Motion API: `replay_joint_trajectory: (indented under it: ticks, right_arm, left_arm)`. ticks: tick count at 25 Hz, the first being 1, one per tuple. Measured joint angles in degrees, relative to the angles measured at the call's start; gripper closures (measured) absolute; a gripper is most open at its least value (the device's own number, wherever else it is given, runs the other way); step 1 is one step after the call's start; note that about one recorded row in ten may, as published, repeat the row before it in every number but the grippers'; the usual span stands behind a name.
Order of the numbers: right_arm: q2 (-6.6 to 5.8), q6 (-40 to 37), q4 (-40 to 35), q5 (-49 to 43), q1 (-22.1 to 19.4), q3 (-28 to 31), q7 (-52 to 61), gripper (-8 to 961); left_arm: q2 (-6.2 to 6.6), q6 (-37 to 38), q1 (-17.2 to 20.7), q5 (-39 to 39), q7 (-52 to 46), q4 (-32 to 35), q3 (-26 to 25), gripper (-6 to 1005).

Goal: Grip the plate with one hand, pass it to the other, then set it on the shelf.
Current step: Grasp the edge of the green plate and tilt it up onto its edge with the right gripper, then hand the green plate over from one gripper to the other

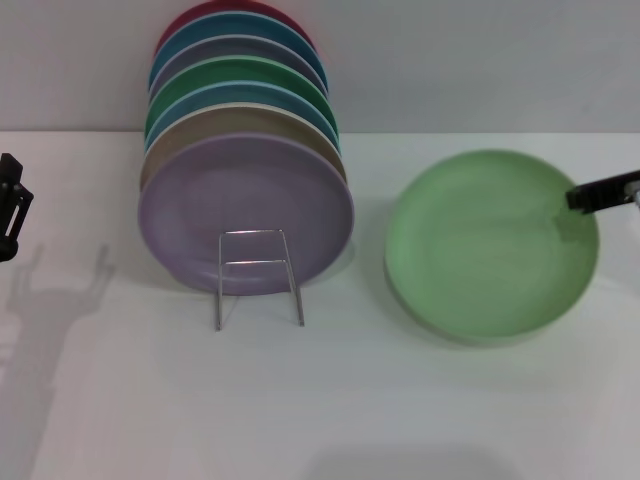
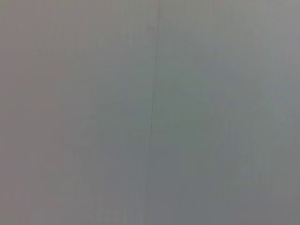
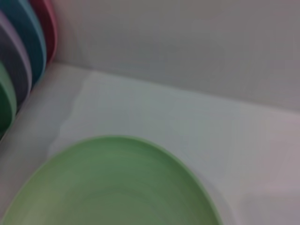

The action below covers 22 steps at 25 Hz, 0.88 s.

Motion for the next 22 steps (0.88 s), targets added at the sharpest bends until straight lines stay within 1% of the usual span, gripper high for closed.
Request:
replay_joint_trajectory:
  ticks: [7, 8, 9, 11, 13, 16, 18, 19, 22]
  right_arm:
    - [-0.02, -4.1, 4.4, -0.7, -2.4, -2.4, -1.4, 934]
    - [-0.01, -6.6, 5.4, -1.4, -3.2, -3.9, -1.8, 934]
    - [-0.01, -6.6, 5.4, -1.4, -3.2, -3.9, -1.8, 934]
    - [0.00, -9.0, 6.3, -1.9, -4.2, -5.4, -2.2, 934]
    - [0.01, -12.7, 7.1, -2.3, -5.4, -7.3, -3.0, 934]
    - [0.02, -15.0, 7.3, -2.6, -5.8, -8.5, -3.6, 934]
    - [0.04, -19.0, 7.4, -3.1, -6.7, -10.7, -4.4, 933]
    - [0.04, -19.0, 7.4, -3.1, -6.7, -10.7, -4.4, 933]
    - [0.11, -23.8, 7.5, -3.6, -8.1, -13.5, -5.2, 933]
  left_arm:
    - [0.00, 0.0, -0.2, 0.0, 0.0, -0.2, -0.3, 170]
    - [0.00, 0.0, -0.2, 0.0, 0.0, -0.2, -0.4, 170]
    - [0.00, 0.0, -0.2, 0.0, 0.0, -0.2, -0.5, 170]
    - [0.00, 0.0, -0.3, 0.0, 0.0, -0.2, -0.6, 170]
    - [0.00, 0.0, -0.3, 0.0, 0.0, -0.3, -0.7, 170]
    - [0.00, 0.0, -0.4, 0.0, 0.0, -0.3, -0.7, 170]
    - [0.00, 0.1, -0.4, 0.0, 0.0, -0.3, -0.7, 170]
    - [0.00, 0.1, -0.4, 0.0, 0.0, -0.3, -0.7, 169]
    - [0.00, 0.1, -0.4, 0.1, 0.0, -0.3, -0.7, 169]
